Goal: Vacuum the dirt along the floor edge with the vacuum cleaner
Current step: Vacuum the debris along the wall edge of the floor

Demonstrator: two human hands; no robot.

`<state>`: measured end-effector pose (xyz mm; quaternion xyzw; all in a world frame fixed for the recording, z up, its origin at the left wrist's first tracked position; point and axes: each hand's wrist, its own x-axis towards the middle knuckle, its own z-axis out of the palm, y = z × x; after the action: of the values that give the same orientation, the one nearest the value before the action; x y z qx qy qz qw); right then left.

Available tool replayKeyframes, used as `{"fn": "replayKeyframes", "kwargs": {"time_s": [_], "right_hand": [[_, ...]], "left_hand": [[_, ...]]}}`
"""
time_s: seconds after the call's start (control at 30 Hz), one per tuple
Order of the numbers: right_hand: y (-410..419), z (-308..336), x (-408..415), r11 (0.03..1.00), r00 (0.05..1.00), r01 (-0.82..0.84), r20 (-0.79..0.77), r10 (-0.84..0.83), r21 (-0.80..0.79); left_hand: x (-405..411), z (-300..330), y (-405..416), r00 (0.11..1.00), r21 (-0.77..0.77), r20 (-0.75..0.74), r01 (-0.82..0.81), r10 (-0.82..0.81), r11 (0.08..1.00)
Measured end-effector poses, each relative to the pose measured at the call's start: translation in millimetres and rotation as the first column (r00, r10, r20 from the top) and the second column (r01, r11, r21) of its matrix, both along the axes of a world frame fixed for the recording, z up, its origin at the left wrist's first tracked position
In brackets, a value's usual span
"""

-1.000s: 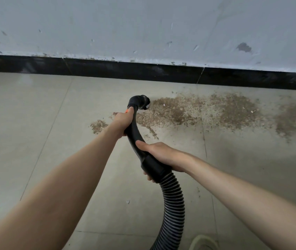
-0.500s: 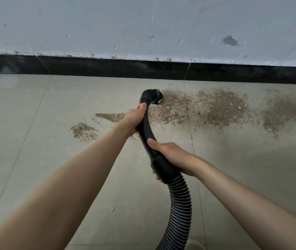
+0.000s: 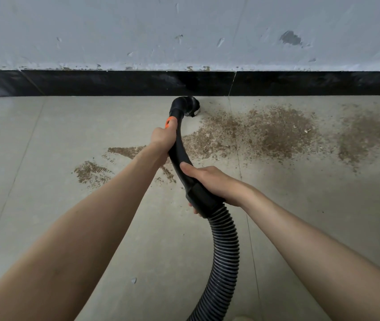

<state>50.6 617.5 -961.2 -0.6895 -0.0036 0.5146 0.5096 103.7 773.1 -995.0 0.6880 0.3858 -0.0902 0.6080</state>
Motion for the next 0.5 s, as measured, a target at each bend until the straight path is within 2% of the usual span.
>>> {"fn": "replayKeyframes", "kwargs": {"time_s": [0.13,0.33,0.4,0.5], "right_hand": [[-2.5,-5.6,-4.7,0.997,0.997,0.070,0.018,-0.069,-0.018],[6.2,-8.8,-16.2,0.987,0.976,0.120,0.194,-0.097,-0.111],[14.1,-7.2,-21.6,0.987,0.964,0.109,0.254,-0.075,-0.122],[29.1,-2.8,-30.2,0.993,0.965,0.065,0.260,-0.037,-0.099]], "left_hand": [[8.4,0.0,-8.7,0.997,0.041,-0.001,0.083,-0.083,0.996],[5.7,-2.4,-11.3,0.985,0.129,-0.022,0.172,-0.170,0.977],[0.9,-1.3,-3.3,0.986,0.127,-0.022,0.167,-0.165,0.978],[-11.3,2.8,15.8,0.985,0.143,-0.021,0.174,-0.173,0.974]]}}
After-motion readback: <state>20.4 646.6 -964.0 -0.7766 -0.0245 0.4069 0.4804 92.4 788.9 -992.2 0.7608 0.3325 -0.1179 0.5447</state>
